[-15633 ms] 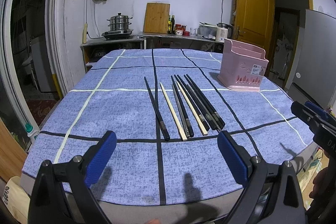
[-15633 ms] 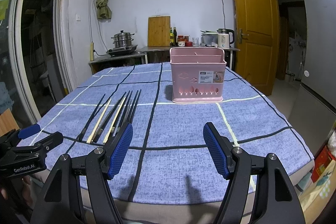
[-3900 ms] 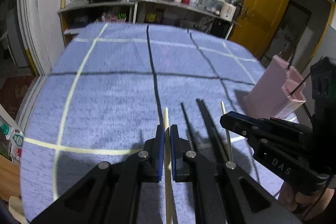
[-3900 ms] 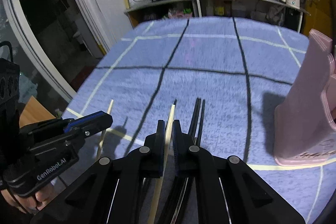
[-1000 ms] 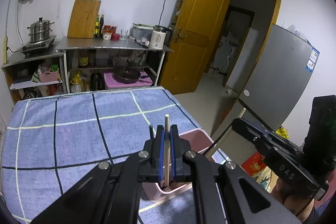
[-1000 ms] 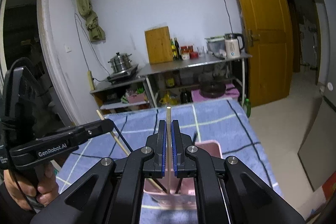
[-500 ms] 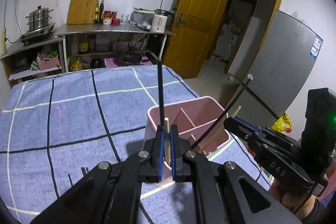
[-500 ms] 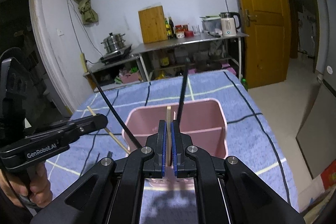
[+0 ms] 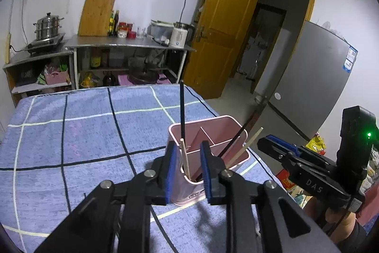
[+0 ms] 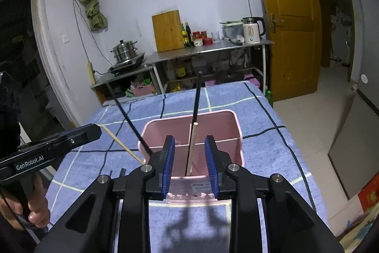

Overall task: Organize utensils
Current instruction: 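Open the right tool to release its chopstick while the left tool releases and withdraws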

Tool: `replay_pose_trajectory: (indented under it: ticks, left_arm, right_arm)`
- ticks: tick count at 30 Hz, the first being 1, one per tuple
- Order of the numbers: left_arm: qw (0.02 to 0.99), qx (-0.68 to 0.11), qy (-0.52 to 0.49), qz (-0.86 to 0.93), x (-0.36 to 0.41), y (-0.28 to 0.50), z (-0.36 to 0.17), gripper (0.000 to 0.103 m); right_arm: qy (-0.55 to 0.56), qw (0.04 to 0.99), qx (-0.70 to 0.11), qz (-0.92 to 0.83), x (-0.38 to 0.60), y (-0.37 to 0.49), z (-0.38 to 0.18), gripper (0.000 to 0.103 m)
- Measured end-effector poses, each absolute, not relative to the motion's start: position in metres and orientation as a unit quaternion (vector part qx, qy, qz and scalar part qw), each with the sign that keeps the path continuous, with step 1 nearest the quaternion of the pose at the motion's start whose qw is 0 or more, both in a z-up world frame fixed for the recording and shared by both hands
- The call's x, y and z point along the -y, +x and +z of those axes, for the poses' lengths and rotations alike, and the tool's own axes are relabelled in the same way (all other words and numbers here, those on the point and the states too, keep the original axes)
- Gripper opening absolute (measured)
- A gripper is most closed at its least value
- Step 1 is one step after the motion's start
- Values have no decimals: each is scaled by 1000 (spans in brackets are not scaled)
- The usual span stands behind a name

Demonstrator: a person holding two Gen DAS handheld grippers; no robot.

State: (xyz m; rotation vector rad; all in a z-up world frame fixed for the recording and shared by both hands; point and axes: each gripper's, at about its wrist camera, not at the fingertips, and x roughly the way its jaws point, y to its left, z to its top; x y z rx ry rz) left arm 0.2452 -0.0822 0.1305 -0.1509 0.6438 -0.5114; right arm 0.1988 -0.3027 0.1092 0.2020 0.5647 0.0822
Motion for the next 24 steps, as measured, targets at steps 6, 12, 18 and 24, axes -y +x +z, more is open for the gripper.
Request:
replay_pose_trajectory:
  ticks: [6, 12, 18, 24]
  left_arm:
    - [925, -292, -83, -230, 58, 215, 133, 24]
    - [933, -288, -75, -201, 35, 184, 125, 24]
    - [936, -292, -83, -178, 11, 159, 112, 24]
    - [935, -306, -90, -157, -6, 144, 89, 24]
  right_arm:
    - [99, 960, -257, 45, 298, 172, 120, 27]
    - [97, 959, -255, 73, 278, 152, 120, 27]
    - [93, 955, -262, 102, 259, 138, 109, 27]
    - [84, 949, -278, 123, 239, 132, 94, 27]
